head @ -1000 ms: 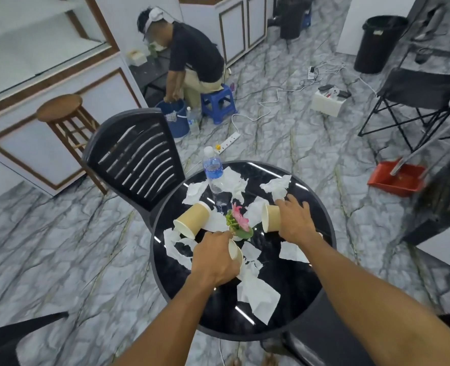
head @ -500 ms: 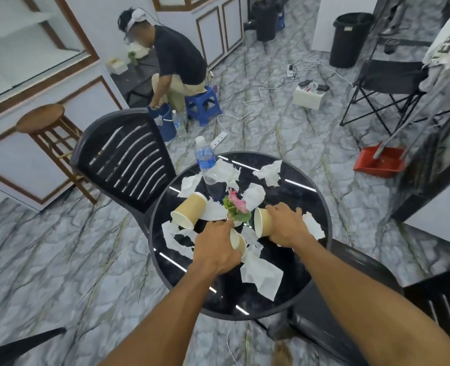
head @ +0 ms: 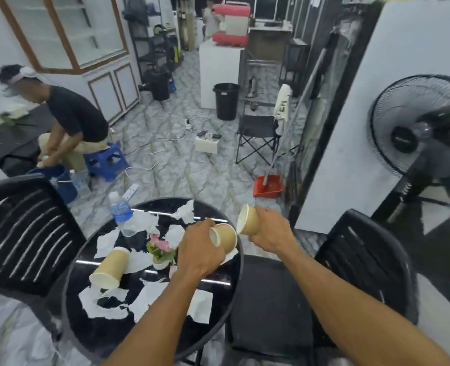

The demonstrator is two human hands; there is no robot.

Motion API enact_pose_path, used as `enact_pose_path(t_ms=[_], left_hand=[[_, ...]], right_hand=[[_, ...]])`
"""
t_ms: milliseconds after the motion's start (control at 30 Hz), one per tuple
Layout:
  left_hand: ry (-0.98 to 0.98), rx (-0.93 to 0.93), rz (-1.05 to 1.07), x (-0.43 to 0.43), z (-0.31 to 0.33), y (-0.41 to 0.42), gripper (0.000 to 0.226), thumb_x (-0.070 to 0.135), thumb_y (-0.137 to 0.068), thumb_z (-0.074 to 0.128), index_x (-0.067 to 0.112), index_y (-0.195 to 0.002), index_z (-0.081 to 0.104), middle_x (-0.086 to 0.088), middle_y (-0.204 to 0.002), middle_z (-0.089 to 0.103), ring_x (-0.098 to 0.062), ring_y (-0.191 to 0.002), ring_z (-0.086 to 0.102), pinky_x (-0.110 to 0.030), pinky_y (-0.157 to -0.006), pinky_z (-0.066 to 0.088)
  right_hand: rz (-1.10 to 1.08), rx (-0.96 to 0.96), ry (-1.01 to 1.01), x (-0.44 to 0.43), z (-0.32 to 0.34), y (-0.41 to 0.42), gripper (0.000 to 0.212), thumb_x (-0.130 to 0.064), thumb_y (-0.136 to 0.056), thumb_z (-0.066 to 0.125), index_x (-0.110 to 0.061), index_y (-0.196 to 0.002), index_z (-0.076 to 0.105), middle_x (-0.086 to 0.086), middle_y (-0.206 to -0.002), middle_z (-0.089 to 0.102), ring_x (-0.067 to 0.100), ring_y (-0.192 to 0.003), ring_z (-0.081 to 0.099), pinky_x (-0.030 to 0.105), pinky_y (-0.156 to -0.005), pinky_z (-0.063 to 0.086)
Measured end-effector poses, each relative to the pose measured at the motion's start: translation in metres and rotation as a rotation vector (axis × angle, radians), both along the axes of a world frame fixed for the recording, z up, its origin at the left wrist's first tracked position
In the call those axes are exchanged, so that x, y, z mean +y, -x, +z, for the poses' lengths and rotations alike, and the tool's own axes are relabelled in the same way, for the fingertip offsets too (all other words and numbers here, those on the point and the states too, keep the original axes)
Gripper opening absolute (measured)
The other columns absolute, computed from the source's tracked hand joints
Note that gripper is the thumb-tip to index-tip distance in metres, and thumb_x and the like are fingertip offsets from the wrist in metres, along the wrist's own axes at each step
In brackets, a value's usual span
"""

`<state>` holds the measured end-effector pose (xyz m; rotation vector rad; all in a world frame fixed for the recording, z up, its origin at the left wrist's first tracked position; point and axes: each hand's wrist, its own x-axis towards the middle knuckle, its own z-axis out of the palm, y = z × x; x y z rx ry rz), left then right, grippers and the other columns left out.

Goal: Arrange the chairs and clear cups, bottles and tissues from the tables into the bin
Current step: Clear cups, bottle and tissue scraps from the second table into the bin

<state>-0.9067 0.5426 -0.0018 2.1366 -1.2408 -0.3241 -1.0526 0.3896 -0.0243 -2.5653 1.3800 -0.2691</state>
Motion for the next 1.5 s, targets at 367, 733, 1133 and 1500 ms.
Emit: enact_pose_path(t_ms=[367, 733, 1133, 1500], left_hand=[[0.311, 0.144, -0.279, -0.046, 0.047, 0.25, 0.059, 0.027, -0.066, 0.08, 0.023, -0.12, 0.055, -0.002, -0.105, 0.062, -0.025, -0.094, 0.058, -0.036, -0.075, 0.051], [0.137, -0.048, -1.009, 0.038, 0.032, 0.57, 0.058, 0.035, -0.071, 0.075, 0.024, -0.126, 0.058, -0.001, -0.116, 0.061, -0.027, -0.106, 0.058, -0.04, -0.083, 0.051], [-0.177, -0.043, -1.621, 0.144, -0.05, 0.808, 0.056, 0.024, -0.067, 0.077, 0.026, -0.121, 0.059, 0.006, -0.092, 0.046, -0.028, -0.104, 0.056, -0.036, -0.085, 0.052], [-0.412, -0.234, -1.643, 0.171, -0.148, 0.898, 0.062, 0.025, -0.06, 0.08, 0.025, -0.119, 0.06, -0.008, -0.106, 0.064, -0.029, -0.092, 0.063, -0.033, -0.074, 0.055]], right_hand=[[-0.703, -0.066, 0.207, 0.055, 0.078, 0.277, 0.07, -0.058, -0.066, 0.068, -0.019, -0.12, 0.047, 0.002, -0.112, 0.06, 0.028, -0.103, 0.058, 0.04, -0.077, 0.049], [-1.32, -0.083, -0.013, 0.268, 0.039, 0.582, 0.065, -0.062, -0.056, 0.069, -0.025, -0.107, 0.054, -0.002, -0.107, 0.066, 0.025, -0.099, 0.064, 0.033, -0.071, 0.046], [-2.024, -0.38, -0.235, 0.476, -0.04, 0.756, 0.067, -0.056, -0.051, 0.078, -0.024, -0.107, 0.059, -0.001, -0.102, 0.065, 0.023, -0.091, 0.064, 0.03, -0.065, 0.048], [-1.864, -0.504, -0.607, 0.509, -0.17, 0.808, 0.095, -0.041, -0.058, 0.087, -0.024, -0.139, 0.041, 0.002, -0.128, 0.057, 0.025, -0.117, 0.054, 0.04, -0.093, 0.05]])
